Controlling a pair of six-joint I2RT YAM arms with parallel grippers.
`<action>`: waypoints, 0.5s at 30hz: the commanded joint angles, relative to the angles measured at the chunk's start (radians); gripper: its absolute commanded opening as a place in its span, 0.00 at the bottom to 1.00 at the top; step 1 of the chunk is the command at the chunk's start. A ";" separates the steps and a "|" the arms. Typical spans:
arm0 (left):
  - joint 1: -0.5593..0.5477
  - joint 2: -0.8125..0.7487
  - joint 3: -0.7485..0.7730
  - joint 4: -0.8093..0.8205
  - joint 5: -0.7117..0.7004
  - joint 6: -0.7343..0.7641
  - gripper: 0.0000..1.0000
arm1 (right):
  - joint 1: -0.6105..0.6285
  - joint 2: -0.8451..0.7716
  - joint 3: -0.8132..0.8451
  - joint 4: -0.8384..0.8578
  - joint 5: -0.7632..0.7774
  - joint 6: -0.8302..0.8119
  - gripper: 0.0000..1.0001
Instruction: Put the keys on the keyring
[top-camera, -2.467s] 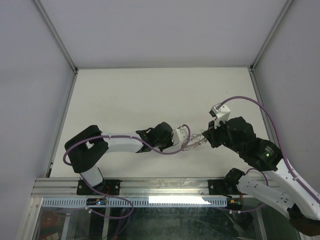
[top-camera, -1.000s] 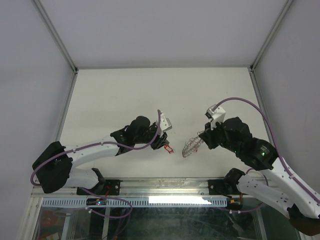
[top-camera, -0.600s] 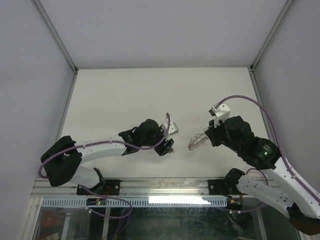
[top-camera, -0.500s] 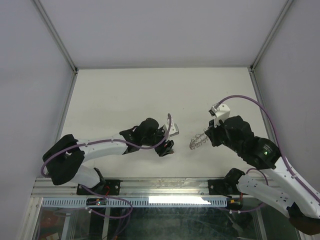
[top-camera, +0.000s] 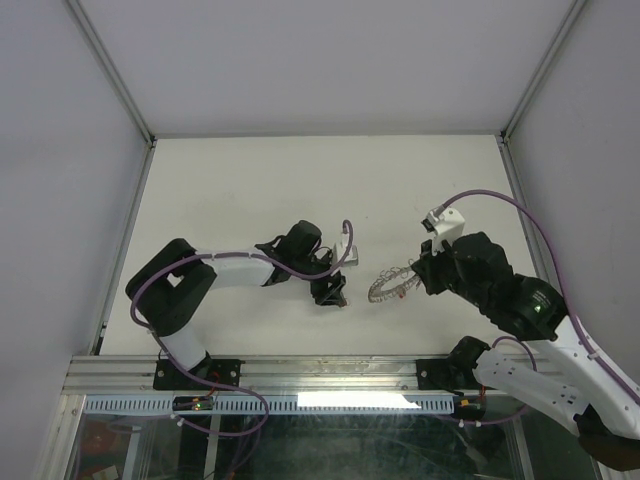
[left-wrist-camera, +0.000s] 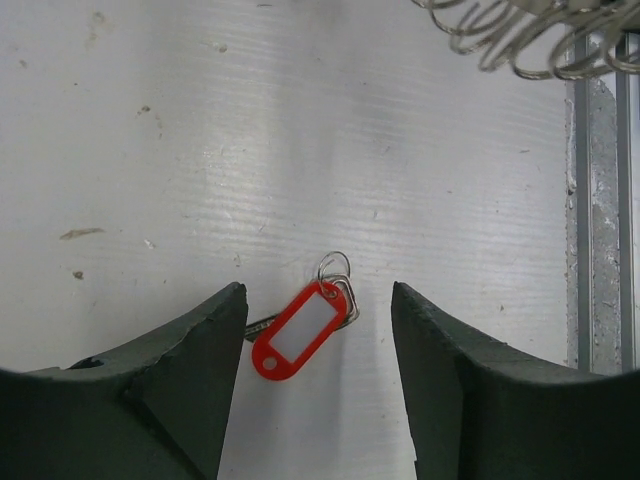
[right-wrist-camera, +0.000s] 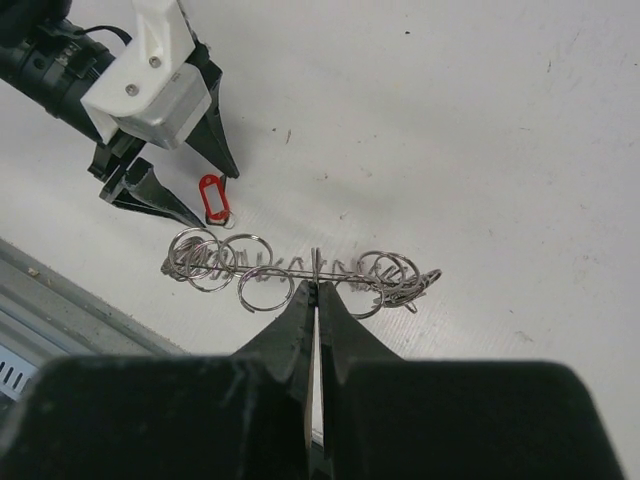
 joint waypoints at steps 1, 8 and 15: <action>0.005 0.040 0.069 0.048 0.106 0.053 0.58 | 0.000 -0.016 0.055 0.044 -0.004 0.025 0.00; 0.005 0.045 0.088 0.090 0.105 -0.033 0.50 | 0.002 -0.017 0.057 0.037 -0.005 0.034 0.00; 0.006 0.038 0.040 0.099 0.113 -0.008 0.53 | 0.001 -0.015 0.064 0.036 -0.014 0.042 0.00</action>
